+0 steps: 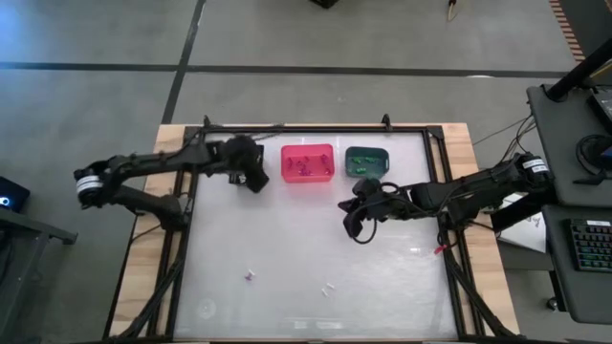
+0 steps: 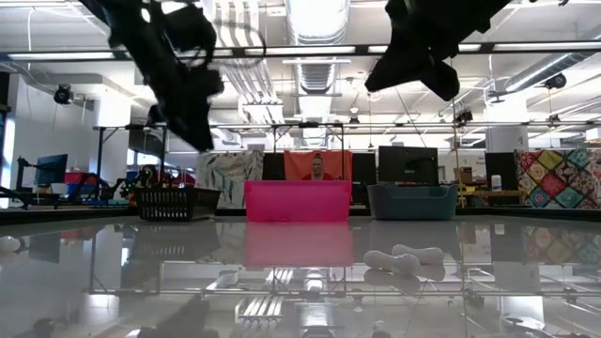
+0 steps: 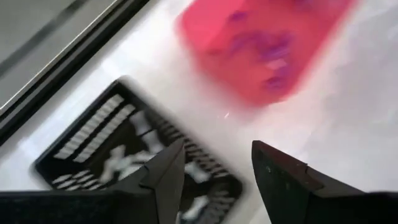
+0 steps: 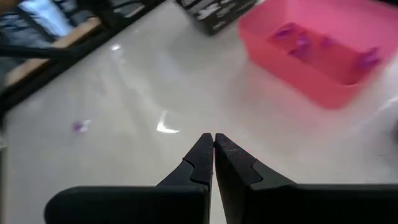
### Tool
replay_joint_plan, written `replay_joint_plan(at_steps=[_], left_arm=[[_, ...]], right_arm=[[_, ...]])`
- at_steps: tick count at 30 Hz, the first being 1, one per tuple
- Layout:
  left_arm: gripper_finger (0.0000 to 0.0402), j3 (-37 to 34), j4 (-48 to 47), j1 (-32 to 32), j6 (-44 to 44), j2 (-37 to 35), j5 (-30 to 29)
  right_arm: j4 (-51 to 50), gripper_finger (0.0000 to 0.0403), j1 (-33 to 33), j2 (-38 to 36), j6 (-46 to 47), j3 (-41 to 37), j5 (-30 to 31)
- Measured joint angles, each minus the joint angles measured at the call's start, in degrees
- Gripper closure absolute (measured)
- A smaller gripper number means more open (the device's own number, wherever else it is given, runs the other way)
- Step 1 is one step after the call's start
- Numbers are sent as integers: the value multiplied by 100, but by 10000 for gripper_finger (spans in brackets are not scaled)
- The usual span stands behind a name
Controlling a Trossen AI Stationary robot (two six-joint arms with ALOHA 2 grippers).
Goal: Sort Halloween decoration
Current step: Put the white bone toy into the black bin
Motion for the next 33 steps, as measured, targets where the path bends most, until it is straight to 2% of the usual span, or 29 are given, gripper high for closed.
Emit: replay_joint_plan(at_steps=[8, 13, 18, 25, 33], left_arm=[[232, -42, 301, -1659, -325, -616, -332], [232, -44, 512, -2617, -398, -684, -727], [232, -44, 806, -3365, -477, -631, -969], [232, -46, 858, -3895, -802, -619, -1336], [232, -46, 866, -4006, -861, -575, -1367]], right_arm=[[229, 394, 2, 193, 286, 0, -936], [570, 394, 92, 609, 354, 2, -1449], [394, 394, 153, 1061, 572, 230, -1873], [-567, 394, 407, 1760, 736, 1042, -2122], [-2017, 394, 801, 2842, 734, 2317, -2114]])
